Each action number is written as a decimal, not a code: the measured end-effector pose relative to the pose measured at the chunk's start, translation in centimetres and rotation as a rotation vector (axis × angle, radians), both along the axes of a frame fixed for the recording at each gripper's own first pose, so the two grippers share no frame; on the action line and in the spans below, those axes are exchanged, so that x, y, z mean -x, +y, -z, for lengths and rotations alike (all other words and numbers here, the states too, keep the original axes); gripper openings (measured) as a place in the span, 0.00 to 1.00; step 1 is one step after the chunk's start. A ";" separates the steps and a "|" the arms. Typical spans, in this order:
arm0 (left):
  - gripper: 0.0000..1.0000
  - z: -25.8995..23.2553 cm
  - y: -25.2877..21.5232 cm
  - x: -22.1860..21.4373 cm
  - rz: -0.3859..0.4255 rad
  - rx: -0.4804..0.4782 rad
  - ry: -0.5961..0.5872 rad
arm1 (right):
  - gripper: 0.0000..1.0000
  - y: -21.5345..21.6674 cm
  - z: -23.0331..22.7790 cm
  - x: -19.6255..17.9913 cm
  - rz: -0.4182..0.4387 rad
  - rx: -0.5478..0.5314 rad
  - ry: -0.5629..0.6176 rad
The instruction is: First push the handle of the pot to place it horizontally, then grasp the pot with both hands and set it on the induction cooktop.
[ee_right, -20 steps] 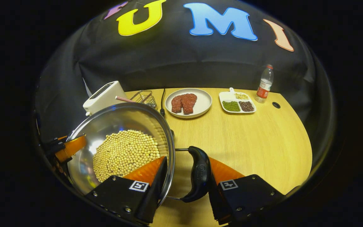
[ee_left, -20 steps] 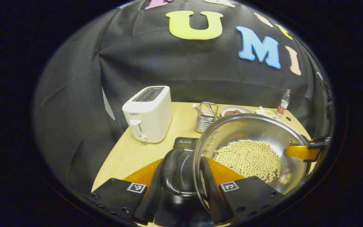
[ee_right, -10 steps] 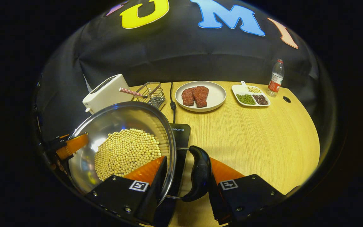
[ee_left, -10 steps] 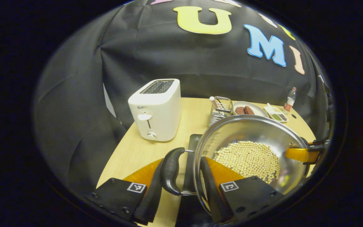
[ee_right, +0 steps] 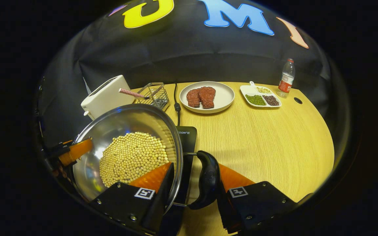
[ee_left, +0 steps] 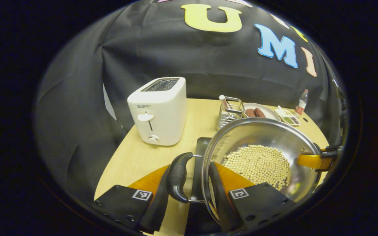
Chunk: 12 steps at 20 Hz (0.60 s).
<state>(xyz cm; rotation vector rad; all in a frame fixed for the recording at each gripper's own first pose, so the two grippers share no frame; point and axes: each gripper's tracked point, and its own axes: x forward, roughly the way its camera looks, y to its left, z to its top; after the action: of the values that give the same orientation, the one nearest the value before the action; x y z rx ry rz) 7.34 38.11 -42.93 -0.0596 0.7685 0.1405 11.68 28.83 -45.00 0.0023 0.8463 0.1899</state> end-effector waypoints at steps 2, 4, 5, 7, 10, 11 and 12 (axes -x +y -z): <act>0.68 0.4 0.2 0.0 -0.004 -0.003 -0.004 | 0.67 0.0 -0.1 0.1 0.003 -0.013 -0.005; 0.73 0.3 0.2 -0.1 -0.008 -0.016 -0.005 | 0.67 0.0 -0.1 0.0 0.009 -0.024 -0.009; 0.76 0.4 0.3 0.0 -0.006 -0.025 -0.002 | 0.67 -0.1 -0.2 0.0 0.008 -0.025 -0.013; 0.78 -0.6 0.4 0.1 -0.009 -0.032 -0.018 | 0.67 -0.2 -0.1 0.0 0.000 -0.019 -0.015; 0.79 -2.5 0.8 -0.3 -0.019 -0.042 -0.072 | 0.71 -0.3 -1.4 -0.6 -0.013 0.003 -0.071; 0.82 -3.2 0.9 -0.4 -0.023 -0.047 -0.080 | 0.74 -0.4 -2.0 -0.7 -0.020 0.011 -0.090; 0.82 -3.8 1.3 -0.5 -0.033 -0.062 -0.094 | 0.74 -0.2 -2.5 -0.8 -0.030 0.008 -0.109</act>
<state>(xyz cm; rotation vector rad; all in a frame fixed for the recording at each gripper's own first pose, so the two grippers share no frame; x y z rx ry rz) 7.82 39.39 -39.10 -0.0202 0.6695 0.1919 12.52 28.61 -42.54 -0.0281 0.7384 0.2126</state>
